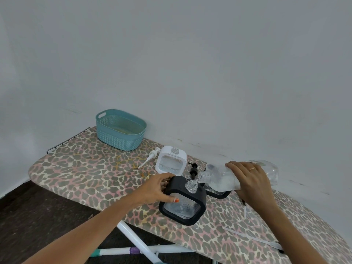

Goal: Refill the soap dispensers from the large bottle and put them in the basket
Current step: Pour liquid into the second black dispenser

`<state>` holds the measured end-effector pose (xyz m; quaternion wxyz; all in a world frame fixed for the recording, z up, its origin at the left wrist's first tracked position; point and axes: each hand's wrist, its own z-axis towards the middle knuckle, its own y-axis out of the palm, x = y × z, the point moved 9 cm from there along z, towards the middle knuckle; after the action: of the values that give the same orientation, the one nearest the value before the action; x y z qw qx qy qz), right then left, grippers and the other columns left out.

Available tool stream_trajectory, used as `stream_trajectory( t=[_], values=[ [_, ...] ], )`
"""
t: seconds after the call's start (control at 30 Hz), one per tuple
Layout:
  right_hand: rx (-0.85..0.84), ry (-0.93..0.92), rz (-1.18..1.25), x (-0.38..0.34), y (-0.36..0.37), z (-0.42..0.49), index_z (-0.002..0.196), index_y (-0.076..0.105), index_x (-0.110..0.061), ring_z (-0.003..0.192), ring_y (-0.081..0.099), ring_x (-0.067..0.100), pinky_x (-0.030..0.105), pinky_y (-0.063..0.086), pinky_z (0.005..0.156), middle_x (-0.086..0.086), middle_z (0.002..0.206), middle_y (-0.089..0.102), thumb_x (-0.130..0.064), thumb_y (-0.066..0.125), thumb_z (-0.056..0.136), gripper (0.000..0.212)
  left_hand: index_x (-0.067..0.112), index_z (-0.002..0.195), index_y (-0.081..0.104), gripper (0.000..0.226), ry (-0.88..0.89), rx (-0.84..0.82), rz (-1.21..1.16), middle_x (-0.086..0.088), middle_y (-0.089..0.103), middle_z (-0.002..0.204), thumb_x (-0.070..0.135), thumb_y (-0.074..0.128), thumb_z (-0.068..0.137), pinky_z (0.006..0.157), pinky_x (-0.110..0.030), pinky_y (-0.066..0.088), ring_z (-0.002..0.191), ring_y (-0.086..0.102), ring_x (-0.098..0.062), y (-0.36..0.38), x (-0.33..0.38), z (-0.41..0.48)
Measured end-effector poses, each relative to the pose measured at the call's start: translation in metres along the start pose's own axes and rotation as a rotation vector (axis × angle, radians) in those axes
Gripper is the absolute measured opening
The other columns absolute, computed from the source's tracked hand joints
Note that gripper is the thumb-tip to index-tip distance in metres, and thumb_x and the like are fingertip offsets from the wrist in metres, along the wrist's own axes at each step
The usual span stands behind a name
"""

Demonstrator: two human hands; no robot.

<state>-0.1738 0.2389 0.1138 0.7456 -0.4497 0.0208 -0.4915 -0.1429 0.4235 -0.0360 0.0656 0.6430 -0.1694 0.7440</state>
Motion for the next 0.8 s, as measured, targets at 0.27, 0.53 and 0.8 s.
stream_trajectory(
  t=[0.27, 0.53, 0.8],
  values=[
    [0.011, -0.007, -0.004, -0.0002, -0.0042, -0.0001, 0.089, 0.071, -0.004, 0.071, 0.070, 0.027, 0.037, 0.054, 0.065, 0.009, 0.089, 0.073, 0.005, 0.087, 0.035, 0.057, 0.037, 0.103, 0.057, 0.051, -0.002, -0.002, -0.005, 0.017, 0.063, 0.109, 0.015, 0.082, 0.064, 0.085, -0.012, 0.047, 0.105, 0.058, 0.001, 0.0019, 0.0019, -0.0017],
    [-0.003, -0.010, -0.004, 0.0001, -0.0042, -0.0001, 0.090, 0.071, -0.004, 0.072, 0.070, 0.028, 0.038, 0.054, 0.064, 0.010, 0.089, 0.073, 0.003, 0.088, 0.033, 0.060, 0.034, 0.107, 0.054, 0.055, 0.003, -0.002, -0.010, 0.012, 0.061, 0.113, 0.010, 0.081, 0.065, 0.084, -0.014, 0.048, 0.104, 0.060, 0.000, 0.0014, 0.0046, -0.0012],
    [-0.001, -0.014, -0.006, 0.0008, -0.0036, 0.0003, 0.090, 0.071, -0.004, 0.071, 0.070, 0.028, 0.037, 0.054, 0.063, 0.010, 0.089, 0.073, 0.003, 0.088, 0.033, 0.060, 0.034, 0.106, 0.055, 0.054, 0.004, -0.002, -0.004, 0.013, 0.062, 0.112, 0.010, 0.082, 0.065, 0.082, -0.012, 0.048, 0.103, 0.060, 0.002, 0.0022, 0.0052, -0.0021]
  ],
)
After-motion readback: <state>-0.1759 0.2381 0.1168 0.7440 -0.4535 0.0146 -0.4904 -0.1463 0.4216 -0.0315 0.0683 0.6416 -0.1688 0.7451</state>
